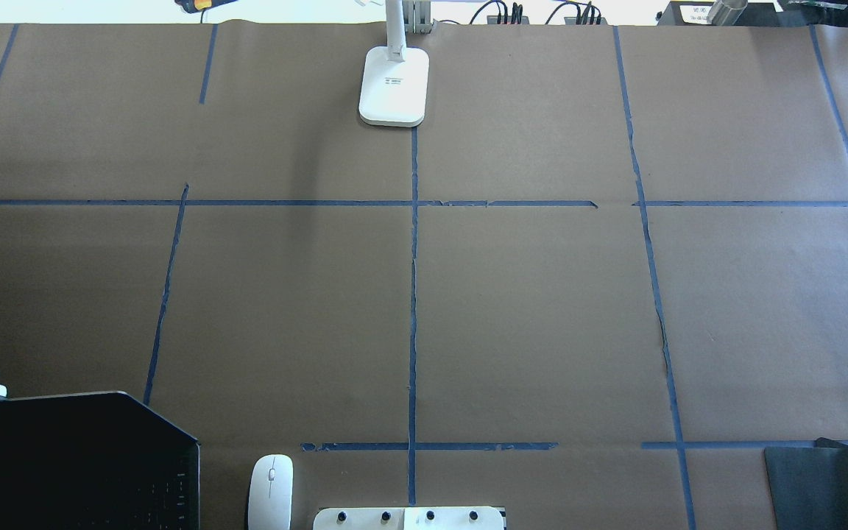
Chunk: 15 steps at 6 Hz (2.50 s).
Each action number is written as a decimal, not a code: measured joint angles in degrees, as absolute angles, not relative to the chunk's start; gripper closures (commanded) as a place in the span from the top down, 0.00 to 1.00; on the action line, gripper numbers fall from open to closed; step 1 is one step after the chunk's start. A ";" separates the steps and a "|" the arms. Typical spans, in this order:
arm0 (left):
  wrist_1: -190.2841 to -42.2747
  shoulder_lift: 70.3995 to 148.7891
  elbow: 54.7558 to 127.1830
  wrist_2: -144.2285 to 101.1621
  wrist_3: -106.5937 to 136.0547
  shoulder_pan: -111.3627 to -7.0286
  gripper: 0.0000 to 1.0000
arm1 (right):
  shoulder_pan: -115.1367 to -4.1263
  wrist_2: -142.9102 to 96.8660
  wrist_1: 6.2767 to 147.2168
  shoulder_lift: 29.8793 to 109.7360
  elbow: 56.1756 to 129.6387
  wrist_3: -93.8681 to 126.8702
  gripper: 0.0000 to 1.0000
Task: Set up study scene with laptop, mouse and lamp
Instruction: 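Slide the laptop with the left gripper toward the lamp, lifting its lid open, then release the laptop lid and withdraw the left gripper toward its side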
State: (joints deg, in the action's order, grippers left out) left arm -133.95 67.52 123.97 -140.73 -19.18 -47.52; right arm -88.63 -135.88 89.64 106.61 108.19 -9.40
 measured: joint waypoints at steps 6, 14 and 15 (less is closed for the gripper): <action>-109.18 92.75 120.58 -140.22 -33.29 -59.51 0.00 | -88.68 -135.88 89.64 106.61 108.19 -9.40 1.00; -108.28 134.27 82.80 -127.78 -28.22 -53.71 0.11 | -88.68 -135.88 89.69 106.69 108.13 -9.32 1.00; -109.72 134.34 81.96 -126.70 -26.52 -53.18 0.27 | -88.68 -135.88 89.72 106.70 108.11 -9.32 1.00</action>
